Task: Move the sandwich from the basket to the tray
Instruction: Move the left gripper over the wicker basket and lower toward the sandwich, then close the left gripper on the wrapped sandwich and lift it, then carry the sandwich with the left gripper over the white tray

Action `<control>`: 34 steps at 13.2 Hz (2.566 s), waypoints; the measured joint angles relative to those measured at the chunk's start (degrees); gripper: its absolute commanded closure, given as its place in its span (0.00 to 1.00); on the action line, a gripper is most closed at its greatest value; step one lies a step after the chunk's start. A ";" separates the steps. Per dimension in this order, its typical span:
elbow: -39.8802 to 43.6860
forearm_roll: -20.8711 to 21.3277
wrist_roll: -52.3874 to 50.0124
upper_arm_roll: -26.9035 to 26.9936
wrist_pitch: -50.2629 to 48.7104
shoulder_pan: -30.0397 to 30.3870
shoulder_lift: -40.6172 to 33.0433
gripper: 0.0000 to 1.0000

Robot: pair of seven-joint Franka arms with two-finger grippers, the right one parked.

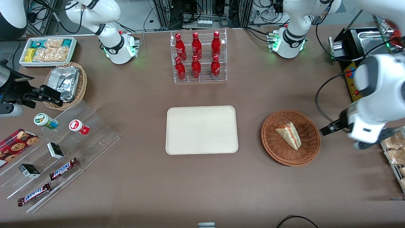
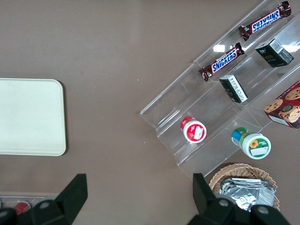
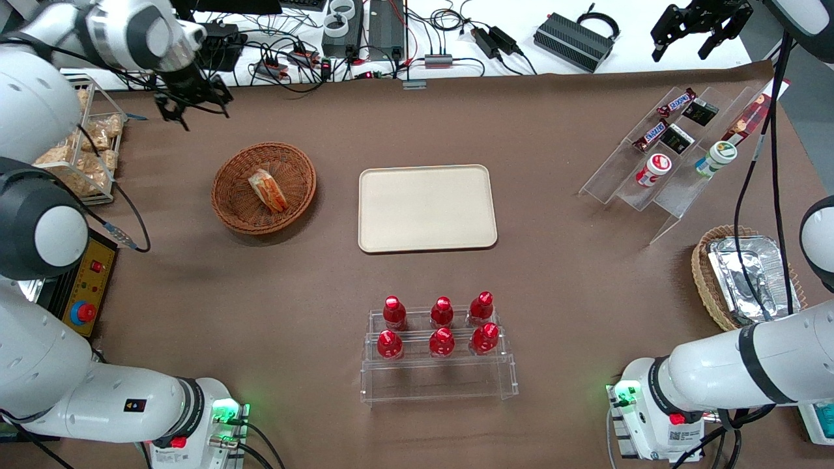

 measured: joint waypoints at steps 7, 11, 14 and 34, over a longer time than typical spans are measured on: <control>-17.14 0.15 -19.17 -0.13 24.70 -3.49 1.67 0.00; -20.27 0.15 -20.52 -0.20 27.22 -4.99 1.60 0.00; -22.17 0.15 -20.74 -0.21 29.34 -6.11 1.59 0.00; 1.63 2.36 -21.38 -13.04 -2.53 -7.66 -1.05 1.00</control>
